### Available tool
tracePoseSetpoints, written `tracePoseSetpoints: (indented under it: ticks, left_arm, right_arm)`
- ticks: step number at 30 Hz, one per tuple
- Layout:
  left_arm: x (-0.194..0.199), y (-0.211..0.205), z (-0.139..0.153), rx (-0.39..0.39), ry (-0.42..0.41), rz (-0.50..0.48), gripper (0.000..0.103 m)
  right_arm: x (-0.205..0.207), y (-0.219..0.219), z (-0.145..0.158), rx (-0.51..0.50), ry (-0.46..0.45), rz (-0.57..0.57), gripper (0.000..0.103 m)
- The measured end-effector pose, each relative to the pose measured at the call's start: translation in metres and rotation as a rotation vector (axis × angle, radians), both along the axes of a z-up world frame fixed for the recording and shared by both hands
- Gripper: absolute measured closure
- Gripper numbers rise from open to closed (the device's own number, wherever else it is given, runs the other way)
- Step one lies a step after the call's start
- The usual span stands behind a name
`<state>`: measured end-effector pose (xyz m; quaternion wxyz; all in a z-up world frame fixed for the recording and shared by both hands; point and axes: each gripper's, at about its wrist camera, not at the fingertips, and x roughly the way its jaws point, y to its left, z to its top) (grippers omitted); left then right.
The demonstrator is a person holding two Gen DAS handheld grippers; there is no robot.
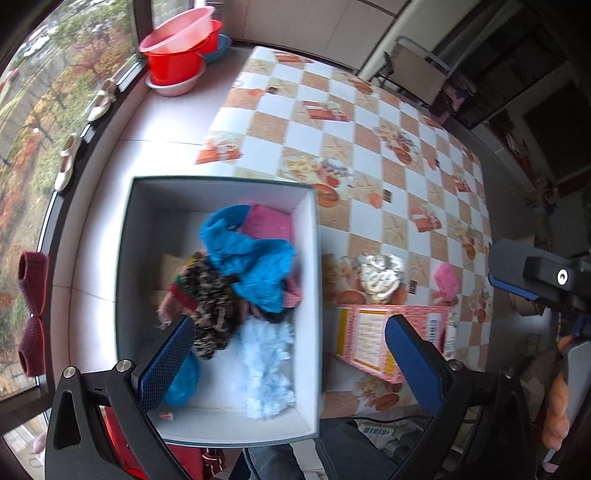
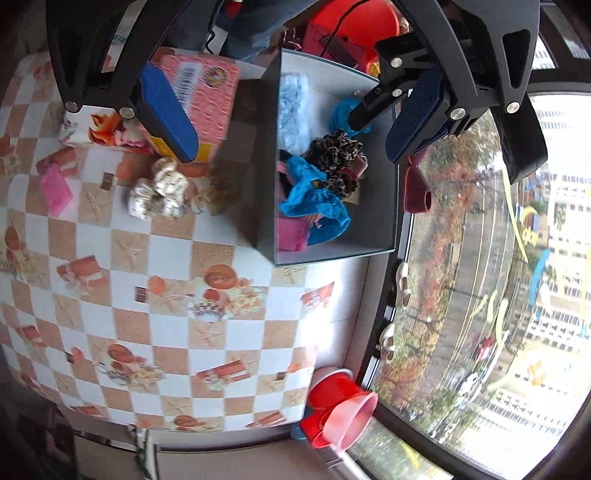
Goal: Organize soft objects
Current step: 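Move both tools back toward the polka-dot scrunchie and pink sponge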
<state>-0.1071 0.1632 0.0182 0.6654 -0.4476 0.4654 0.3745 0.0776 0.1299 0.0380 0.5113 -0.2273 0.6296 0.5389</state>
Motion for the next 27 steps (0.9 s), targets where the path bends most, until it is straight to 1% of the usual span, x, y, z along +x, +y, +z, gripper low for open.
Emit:
tracePoseSetpoints:
  ticks: [4,7,10,13,15,18,22,24,25,27]
  left_arm:
    - [0.045,0.000,0.003,-0.007,0.000,-0.086,0.000]
    - [0.082,0.000,0.000,-0.030,0.005,-0.152,0.000]
    - [0.118,-0.001,-0.012,-0.068,0.031,-0.214,0.000]
    - [0.153,0.000,-0.033,-0.135,0.065,-0.251,0.000]
    - [0.175,0.003,-0.050,-0.194,0.087,-0.252,0.000]
    - [0.202,0.008,-0.074,-0.257,0.133,-0.244,0.000]
    - [0.231,0.017,-0.110,-0.338,0.219,-0.231,0.000]
    - [0.239,0.021,-0.127,-0.375,0.260,-0.214,0.000]
    - [0.243,0.023,-0.137,-0.398,0.281,-0.195,0.000]
    - [0.247,0.027,-0.155,-0.443,0.308,-0.148,0.000]
  right_arm:
    - [0.048,-0.027,-0.002,-0.018,0.005,-0.099,0.001]
    - [0.088,-0.049,-0.010,-0.044,-0.002,-0.182,0.001]
    - [0.126,-0.068,-0.025,-0.084,-0.015,-0.255,0.001]
    - [0.159,-0.085,-0.045,-0.127,-0.026,-0.312,0.001]
    - [0.179,-0.096,-0.062,-0.162,-0.029,-0.343,0.001]
    - [0.202,-0.108,-0.089,-0.206,-0.035,-0.372,0.001]
    - [0.219,-0.111,-0.119,-0.244,-0.092,-0.343,0.001]
    - [0.227,-0.107,-0.135,-0.266,-0.110,-0.333,0.001]
    - [0.232,-0.107,-0.142,-0.272,-0.099,-0.348,0.001]
    - [0.244,-0.106,-0.159,-0.284,-0.039,-0.402,0.001]
